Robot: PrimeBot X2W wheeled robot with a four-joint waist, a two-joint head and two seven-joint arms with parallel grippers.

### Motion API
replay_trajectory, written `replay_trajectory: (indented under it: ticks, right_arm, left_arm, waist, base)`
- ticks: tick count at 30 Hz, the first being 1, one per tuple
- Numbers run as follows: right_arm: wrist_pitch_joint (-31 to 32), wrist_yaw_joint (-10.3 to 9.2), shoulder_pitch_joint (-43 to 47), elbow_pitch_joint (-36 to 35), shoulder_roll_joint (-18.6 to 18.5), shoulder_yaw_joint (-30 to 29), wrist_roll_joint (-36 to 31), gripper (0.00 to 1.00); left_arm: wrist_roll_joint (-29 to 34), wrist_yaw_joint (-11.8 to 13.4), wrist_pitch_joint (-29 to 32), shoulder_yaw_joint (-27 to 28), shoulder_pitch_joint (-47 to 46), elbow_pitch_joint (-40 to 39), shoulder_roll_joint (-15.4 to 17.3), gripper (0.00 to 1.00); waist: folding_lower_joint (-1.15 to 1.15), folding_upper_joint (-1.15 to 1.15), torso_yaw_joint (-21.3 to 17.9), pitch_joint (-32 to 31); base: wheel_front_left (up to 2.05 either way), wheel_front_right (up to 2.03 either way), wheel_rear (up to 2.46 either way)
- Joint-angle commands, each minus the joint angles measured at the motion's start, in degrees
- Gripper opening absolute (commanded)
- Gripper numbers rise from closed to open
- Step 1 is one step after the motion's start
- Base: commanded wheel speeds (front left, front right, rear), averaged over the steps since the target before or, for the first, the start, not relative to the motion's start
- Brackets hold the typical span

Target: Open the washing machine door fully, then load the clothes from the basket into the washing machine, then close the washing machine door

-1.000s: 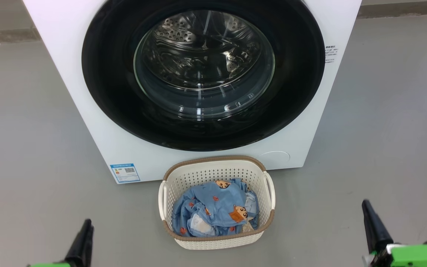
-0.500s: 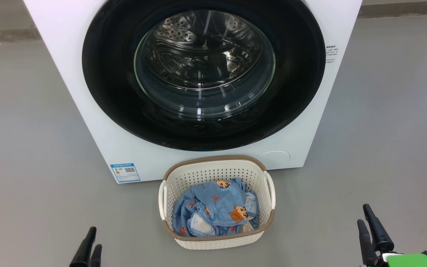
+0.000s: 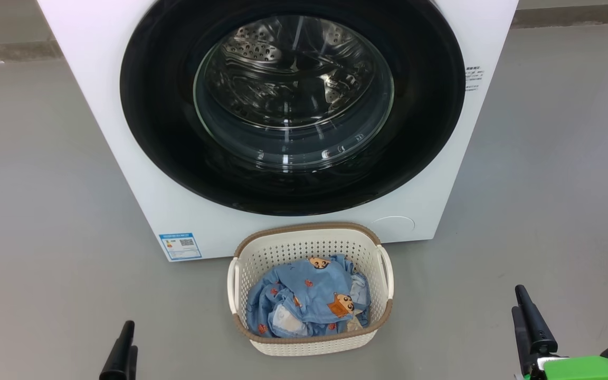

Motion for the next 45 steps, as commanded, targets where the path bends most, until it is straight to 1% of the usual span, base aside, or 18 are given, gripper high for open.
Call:
replay_trajectory:
  ticks: [1, 14, 16, 24, 34, 45]
  right_arm:
    - [-0.88, -0.01, -1.48, -1.97, -0.77, 0.64, -2.28, 1.0]
    - [-3.1, -0.02, -2.21, -3.85, -1.5, 2.57, -13.92, 1.0]
    - [-3.27, -0.02, -2.28, -3.97, -1.62, 2.79, -14.88, 1.0]
    - [-4.63, -0.03, -2.5, -4.54, -2.73, 4.62, -23.2, 1.0]
    - [-6.33, -0.03, -2.37, -3.93, -3.56, 5.7, -33.46, 1.0]
    - [-8.2, -0.04, -2.74, -3.11, -4.08, 6.42, -41.96, 1.0]
  left_arm:
    - [2.12, -0.27, -0.71, 0.61, -1.79, -1.86, 0.94, 1.0]
    - [15.01, -0.33, -2.91, 0.21, -1.91, -3.83, 1.34, 1.0]
    - [15.78, -0.33, -3.08, 0.15, -1.89, -3.9, 1.35, 1.0]
    - [23.31, -0.36, -4.42, -0.24, -1.82, -3.86, 1.92, 1.0]
    - [33.52, -0.41, -6.11, 1.03, -1.41, -3.48, 2.18, 1.0]
    - [43.28, -0.45, -7.96, 1.32, -1.09, -3.37, 2.93, 1.0]
  waist:
    - [0.0, 0.0, 0.05, 0.01]
    - [0.0, 0.0, 0.06, 0.15]
    - [0.0, 0.0, 0.06, 0.15]
    - [0.0, 0.0, 0.18, 0.18]
    - [0.0, 0.0, 0.27, 0.07]
    - [0.0, 0.0, 0.37, 0.21]
  base:
    - [0.0, 0.0, 0.0]
    - [0.0, 0.0, 0.0]
    - [0.0, 0.0, 0.0]
    - [0.0, 0.0, 0.0]
    - [0.0, 0.0, 0.0]
    - [0.0, 0.0, 0.0]
